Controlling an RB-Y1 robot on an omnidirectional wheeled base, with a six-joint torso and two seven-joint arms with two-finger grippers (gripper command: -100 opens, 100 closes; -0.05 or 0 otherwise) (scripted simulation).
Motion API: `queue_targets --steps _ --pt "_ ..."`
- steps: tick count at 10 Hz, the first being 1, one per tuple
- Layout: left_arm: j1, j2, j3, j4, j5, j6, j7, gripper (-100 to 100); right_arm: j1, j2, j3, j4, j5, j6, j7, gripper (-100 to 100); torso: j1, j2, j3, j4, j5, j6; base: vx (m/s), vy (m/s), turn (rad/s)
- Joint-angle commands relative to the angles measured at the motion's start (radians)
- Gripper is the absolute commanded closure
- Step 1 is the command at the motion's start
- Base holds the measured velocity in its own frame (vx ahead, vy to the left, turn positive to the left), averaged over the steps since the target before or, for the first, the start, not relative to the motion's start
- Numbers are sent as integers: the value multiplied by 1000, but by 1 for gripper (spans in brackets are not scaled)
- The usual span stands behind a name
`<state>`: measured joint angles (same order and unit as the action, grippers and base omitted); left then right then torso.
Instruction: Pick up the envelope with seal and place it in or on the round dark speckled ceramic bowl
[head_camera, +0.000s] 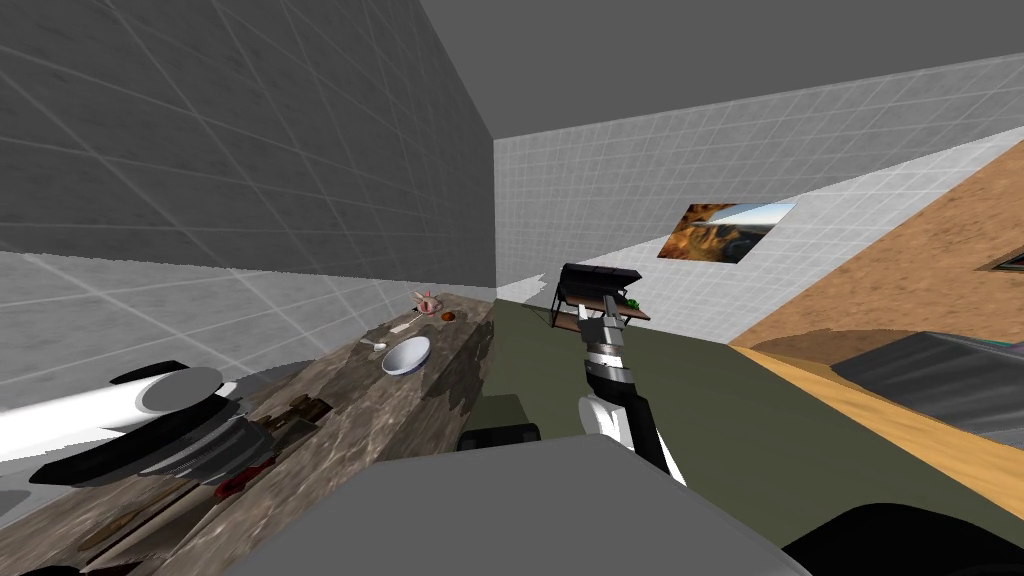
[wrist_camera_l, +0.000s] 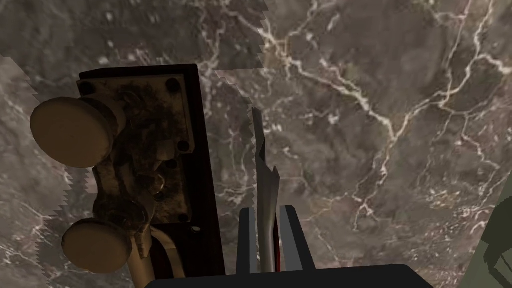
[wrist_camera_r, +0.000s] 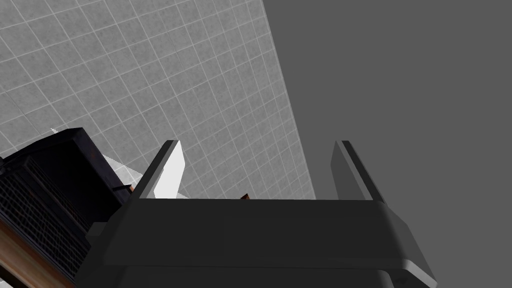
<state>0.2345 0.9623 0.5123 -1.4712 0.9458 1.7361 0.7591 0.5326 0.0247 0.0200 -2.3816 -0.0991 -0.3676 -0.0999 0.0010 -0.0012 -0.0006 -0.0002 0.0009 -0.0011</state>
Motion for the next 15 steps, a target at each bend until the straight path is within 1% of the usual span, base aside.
queue_targets --steps 1,2,3,4,5,6,7,8,9,10,15 --pt "0 0 0 0 0 0 0 100 0 0 0 0 0 0 0 0 0 0 0 0 0 0 0 0 0" --pt "0 0 0 0 0 0 0 0 0 0 0 0 0 0 0 0 0 0 0 0 0 0 0 0 0" --pt "6 15 16 -28 18 28 15 100 0 0 0 0 0 0 0 0 0 0 0 0 0 0 2 4 18" --pt "7 22 21 -38 25 40 22 100 0 0 0 0 0 0 0 0 0 0 0 0 -1 0 5 9 14" --pt "7 16 15 -27 18 26 13 100 0 0 0 0 0 0 0 0 0 0 0 0 -1 0 0 0 0" --pt "7 17 17 -29 19 29 15 0 0 0 0 0 0 0 0 0 0 0 0 0 0 0 0 0 0" --pt "22 43 22 -29 48 27 28 100 0 0 0 0 0 0 0 0 0 0 0 0 0 0 -47 16 -36" --pt "35 66 27 -29 72 26 39 100 0 0 0 0 0 0 0 0 0 3 2 1 -1 0 -84 33 -51" --pt "43 79 29 -29 87 25 46 100 0 0 0 0 0 0 0 0 1 5 3 1 -1 -1 -90 34 -39" --pt "60 109 36 -30 120 24 61 100 0 0 0 0 0 0 0 0 2 7 4 2 0 -2 -99 48 -51" --pt "109 197 55 -33 215 22 105 100 0 0 0 0 0 0 0 0 6 9 5 1 2 -5 -75 35 -35"
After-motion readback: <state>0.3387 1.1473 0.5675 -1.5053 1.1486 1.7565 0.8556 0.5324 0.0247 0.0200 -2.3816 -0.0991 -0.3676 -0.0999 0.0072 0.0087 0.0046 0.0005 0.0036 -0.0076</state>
